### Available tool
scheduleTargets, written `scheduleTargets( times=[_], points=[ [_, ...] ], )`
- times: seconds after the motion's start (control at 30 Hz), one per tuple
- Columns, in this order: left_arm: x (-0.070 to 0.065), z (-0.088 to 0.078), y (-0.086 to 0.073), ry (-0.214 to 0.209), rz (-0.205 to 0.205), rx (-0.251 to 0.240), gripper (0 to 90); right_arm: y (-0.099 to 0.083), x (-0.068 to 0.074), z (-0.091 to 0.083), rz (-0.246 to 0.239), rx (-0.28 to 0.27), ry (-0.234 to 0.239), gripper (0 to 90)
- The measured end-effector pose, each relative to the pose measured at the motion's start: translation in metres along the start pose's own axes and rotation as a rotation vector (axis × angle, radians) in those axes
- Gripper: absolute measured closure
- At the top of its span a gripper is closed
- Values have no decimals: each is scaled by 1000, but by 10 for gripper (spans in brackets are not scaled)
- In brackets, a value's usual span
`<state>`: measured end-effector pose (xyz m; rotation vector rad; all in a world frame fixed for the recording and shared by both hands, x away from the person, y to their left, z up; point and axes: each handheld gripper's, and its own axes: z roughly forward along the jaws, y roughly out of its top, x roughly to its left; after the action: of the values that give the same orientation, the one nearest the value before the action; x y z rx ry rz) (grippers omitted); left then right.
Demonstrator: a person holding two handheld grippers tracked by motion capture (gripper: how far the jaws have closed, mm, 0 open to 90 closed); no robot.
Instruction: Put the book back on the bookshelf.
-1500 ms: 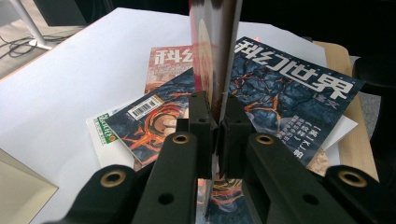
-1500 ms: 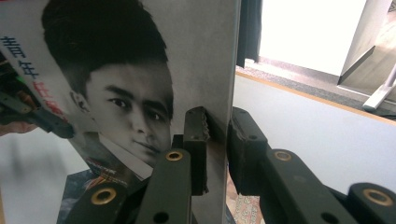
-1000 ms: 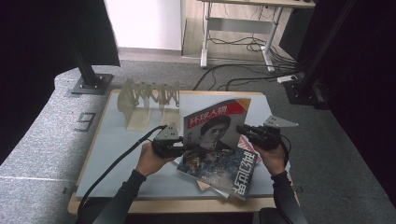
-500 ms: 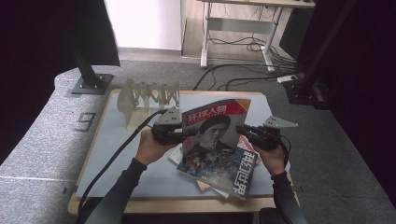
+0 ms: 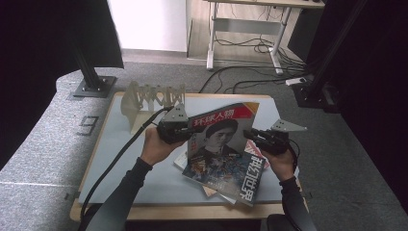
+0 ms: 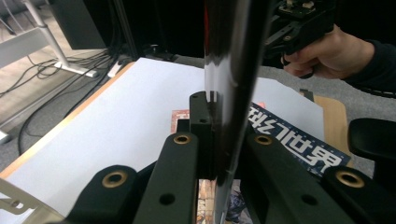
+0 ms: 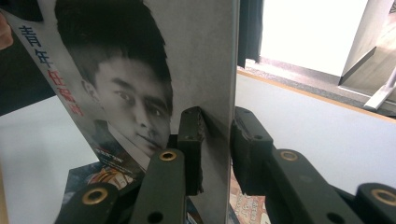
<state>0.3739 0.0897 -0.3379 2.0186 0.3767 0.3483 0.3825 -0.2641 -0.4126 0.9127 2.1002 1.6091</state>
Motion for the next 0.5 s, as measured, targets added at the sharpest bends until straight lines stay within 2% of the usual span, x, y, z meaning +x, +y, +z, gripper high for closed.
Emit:
scheduleTargets(
  times=[0.1,0.33,0.4,0.5],
  points=[
    [0,0,0,5,0,-3,865,-1,0,-1,-7,11,-3,693],
    [-2,-1,-1,13,13,-3,865,-11,-1,-6,-12,58,-53,565],
    [-2,-2,-1,15,13,-2,865,-15,-3,-8,-4,85,-82,496],
    [-2,-3,-2,23,6,-3,865,-24,-6,-11,18,112,-154,416]
  ],
)
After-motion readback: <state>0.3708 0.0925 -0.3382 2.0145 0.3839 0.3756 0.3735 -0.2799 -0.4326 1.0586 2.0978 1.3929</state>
